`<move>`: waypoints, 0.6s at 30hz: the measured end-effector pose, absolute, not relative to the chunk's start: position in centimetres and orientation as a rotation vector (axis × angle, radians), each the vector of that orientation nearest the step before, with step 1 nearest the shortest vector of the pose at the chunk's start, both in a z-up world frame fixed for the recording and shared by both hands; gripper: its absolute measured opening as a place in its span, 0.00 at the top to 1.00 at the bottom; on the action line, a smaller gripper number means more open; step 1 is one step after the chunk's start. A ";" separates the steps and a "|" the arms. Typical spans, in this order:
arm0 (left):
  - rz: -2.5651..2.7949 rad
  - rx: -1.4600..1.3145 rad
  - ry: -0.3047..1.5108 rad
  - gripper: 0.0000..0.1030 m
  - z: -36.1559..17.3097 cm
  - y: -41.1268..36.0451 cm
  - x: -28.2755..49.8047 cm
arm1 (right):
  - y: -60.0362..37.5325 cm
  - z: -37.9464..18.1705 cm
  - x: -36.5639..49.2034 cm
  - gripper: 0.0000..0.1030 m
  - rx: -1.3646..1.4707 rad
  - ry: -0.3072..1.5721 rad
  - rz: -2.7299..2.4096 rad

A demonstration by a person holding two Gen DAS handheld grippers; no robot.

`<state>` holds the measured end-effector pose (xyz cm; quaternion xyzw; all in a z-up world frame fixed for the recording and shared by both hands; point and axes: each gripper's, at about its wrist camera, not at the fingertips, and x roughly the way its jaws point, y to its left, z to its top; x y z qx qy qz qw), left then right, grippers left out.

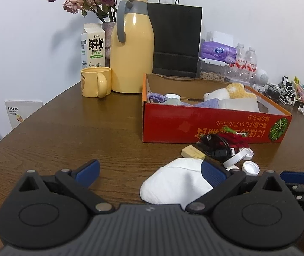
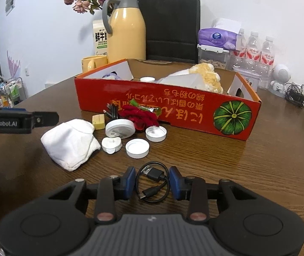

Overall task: Organize objects
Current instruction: 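Grasp the white cloth with the left gripper while the right gripper grasps the black cable coil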

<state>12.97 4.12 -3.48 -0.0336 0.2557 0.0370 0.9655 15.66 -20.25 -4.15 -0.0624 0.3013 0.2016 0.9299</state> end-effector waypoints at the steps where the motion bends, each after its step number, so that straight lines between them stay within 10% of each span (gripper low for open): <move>1: 0.076 -0.064 0.523 0.00 -3.5 4.0 13.1 | -20.4 -4.1 15.6 0.68 -0.123 0.610 0.408; 18: -0.128 0.042 0.744 0.00 -3.5 0.6 16.1 | -21.8 -3.5 15.1 0.68 -0.051 0.538 0.373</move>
